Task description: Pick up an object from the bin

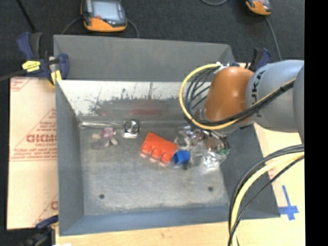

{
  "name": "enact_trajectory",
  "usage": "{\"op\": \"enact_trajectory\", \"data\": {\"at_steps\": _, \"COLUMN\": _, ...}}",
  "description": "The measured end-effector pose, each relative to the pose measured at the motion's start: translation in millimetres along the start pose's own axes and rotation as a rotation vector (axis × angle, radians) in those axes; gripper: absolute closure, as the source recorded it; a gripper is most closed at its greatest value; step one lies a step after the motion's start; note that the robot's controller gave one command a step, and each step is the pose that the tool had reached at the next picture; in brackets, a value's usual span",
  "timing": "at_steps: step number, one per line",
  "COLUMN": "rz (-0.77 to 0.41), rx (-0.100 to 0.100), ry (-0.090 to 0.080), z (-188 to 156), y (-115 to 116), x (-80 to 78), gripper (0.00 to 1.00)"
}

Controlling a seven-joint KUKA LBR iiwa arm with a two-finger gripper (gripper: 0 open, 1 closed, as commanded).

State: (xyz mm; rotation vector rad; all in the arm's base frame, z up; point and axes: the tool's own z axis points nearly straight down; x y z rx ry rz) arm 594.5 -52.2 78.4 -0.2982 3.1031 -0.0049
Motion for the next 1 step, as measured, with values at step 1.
{"op": "enact_trajectory", "data": {"at_steps": 1, "rz": 0.029, "rx": -0.003, "ry": 0.013, "z": -138.0, "y": 33.0, "x": 43.8, "gripper": 1.0}}
